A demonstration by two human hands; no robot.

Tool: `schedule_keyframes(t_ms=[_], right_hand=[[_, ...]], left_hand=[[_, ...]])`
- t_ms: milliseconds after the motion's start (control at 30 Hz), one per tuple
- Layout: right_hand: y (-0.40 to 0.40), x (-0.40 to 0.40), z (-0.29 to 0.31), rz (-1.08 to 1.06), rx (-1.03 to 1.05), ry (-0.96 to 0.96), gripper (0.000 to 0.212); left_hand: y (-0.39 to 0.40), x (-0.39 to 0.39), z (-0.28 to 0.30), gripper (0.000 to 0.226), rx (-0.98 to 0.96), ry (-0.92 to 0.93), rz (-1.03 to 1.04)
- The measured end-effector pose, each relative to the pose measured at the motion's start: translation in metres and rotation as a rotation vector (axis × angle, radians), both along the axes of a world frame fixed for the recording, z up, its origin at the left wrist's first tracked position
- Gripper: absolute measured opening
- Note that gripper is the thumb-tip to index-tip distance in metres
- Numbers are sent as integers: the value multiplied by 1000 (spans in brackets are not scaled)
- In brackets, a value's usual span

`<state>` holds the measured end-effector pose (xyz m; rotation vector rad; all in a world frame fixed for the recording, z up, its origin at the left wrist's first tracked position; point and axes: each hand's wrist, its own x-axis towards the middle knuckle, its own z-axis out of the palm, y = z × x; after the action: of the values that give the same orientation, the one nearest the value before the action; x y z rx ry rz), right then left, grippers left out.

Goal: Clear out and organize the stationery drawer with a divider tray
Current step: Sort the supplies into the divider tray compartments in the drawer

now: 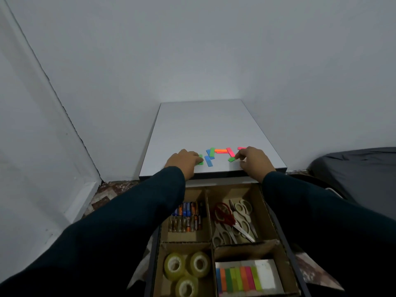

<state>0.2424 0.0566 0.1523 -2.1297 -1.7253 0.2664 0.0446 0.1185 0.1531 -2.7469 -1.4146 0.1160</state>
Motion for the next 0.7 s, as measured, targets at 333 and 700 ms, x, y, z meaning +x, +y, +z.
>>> schedule_keyframes(t_ms=[333, 700], right_hand=[[-12, 9, -6, 235, 32, -128, 26], [-13, 11, -8, 263, 47, -144, 14]], left_hand=[[-10, -24, -6, 51, -19, -57, -123], [-11, -3, 2, 28, 53, -117, -158]])
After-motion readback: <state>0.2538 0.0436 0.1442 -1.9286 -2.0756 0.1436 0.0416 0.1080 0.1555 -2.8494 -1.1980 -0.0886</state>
